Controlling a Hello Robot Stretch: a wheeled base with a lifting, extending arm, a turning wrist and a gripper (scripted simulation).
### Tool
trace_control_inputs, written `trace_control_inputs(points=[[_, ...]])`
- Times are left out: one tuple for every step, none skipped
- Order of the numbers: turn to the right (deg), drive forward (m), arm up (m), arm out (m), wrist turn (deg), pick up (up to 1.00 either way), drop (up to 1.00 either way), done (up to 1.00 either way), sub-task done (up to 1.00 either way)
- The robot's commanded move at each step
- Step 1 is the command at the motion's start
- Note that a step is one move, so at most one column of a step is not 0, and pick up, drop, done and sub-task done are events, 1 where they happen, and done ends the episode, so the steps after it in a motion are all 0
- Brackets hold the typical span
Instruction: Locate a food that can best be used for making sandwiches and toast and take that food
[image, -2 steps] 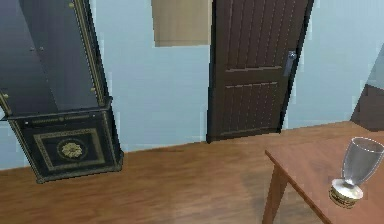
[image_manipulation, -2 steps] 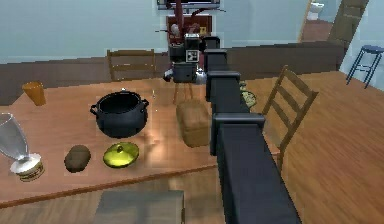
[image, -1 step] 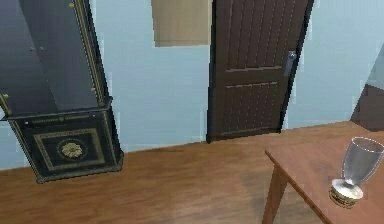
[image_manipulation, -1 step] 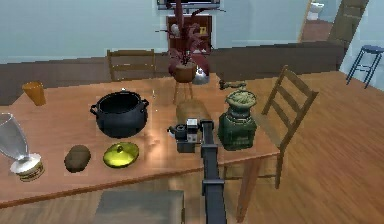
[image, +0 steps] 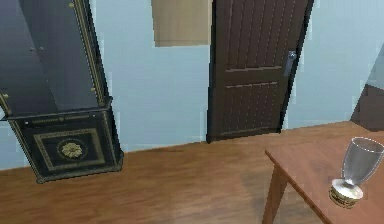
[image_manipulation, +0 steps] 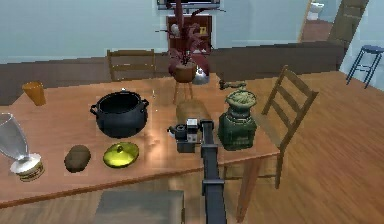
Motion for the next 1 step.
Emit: trace_control_inputs(points=[[0.0,0.00,0.10,0.00,0.0,0.00,0.00,0.00,0.00]])
